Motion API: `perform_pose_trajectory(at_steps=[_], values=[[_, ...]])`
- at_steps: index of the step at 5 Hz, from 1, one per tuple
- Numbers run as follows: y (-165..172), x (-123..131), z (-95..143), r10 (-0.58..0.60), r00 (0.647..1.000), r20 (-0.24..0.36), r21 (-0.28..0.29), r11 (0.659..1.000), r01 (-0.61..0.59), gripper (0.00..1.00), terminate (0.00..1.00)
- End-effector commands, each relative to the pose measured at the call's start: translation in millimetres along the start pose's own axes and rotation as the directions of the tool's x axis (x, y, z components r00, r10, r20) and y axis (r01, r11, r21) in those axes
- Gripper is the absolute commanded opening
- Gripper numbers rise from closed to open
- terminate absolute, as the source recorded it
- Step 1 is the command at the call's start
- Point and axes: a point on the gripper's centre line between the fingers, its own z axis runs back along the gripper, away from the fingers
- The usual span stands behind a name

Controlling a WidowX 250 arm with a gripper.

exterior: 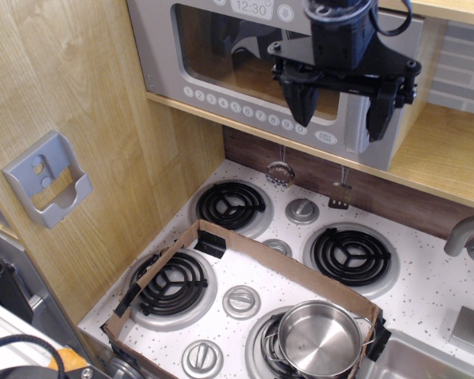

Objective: Open microwave

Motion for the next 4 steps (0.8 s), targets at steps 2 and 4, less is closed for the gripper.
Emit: perform_pose_trajectory(at_steps=[2,4], values=[[2.6,32.7,-16.4,-0.037,0.999,0.036,0.003,0.999,0.037,1.00,0.00],[2.4,55.1,-19.8,-0.060,0.995,0.085,0.027,0.998,0.058,1.00,0.00]])
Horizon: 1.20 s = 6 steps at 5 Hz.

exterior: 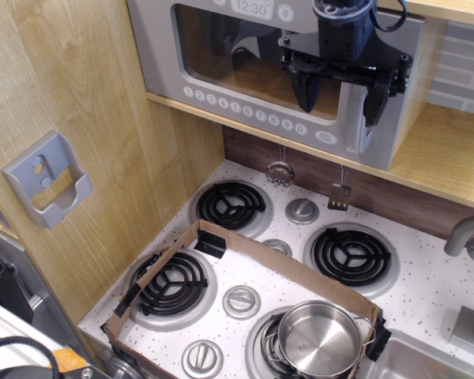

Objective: Open microwave

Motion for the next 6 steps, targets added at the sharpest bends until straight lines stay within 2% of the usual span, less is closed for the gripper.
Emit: perform_pose_trajectory(at_steps=[1,2,3,6], values=[[-2.5,27.9,12.8,-0.008,0.998,0.068,0.004,1.000,0.008,1.00,0.00],[-3.0,25.8,13.0,-0.003,0.997,0.073,0.009,1.000,0.002,0.00,0.00],[-3.6,23.3,13.9,0.008,0.997,0.074,0.019,1.000,-0.010,0.00,0.00],[4.0,-11.5,20.7,0.097,0.994,0.048,0.019,0.995,-0.098,0.00,0.00]])
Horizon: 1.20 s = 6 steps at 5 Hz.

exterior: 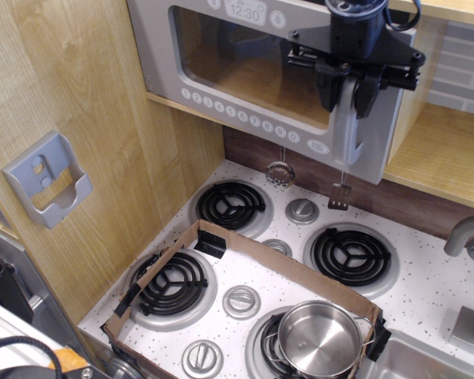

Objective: Open microwave

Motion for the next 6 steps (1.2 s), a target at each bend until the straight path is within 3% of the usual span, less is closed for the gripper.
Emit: perform_pose_trajectory(at_steps=[1,3,4,5,6], values=[[3.2,-11.8,19.2,0.072,0.997,-0.001,-0.013,0.997,-0.072,1.00,0.00],[-38.1,-69.7,22.6,0.282,0.959,-0.003,-0.034,0.959,-0.282,1.00,0.00],[-60.0,-76.6,23.4,0.264,0.964,-0.013,-0.105,0.959,-0.264,1.00,0.00],[-80.6,-66.0,25.1,0.103,0.995,0.015,-0.164,0.982,-0.099,1.00,0.00],[-92.1,-48.1,24.2,-0.072,0.994,0.085,-0.239,0.967,0.090,1.00,0.00]])
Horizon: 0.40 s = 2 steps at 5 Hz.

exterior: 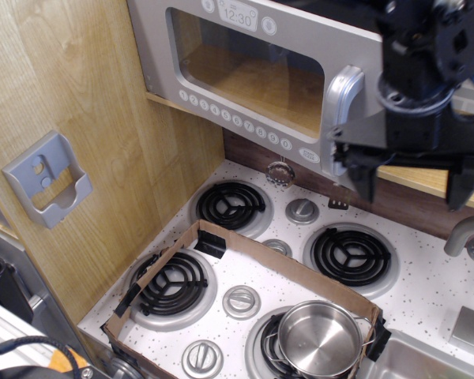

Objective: Open microwave

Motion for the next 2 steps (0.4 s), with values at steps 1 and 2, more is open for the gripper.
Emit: perform_pose_trajectory(at_steps=[1,2], values=[[-30.8,45.3,5.3,-0.365,0.924,0.110,-0.150,0.913,0.379,1.00,0.00],[-32.0,59.3,-1.2,-0.511,0.854,0.097,-0.139,0.843,0.520,1.00,0.00]])
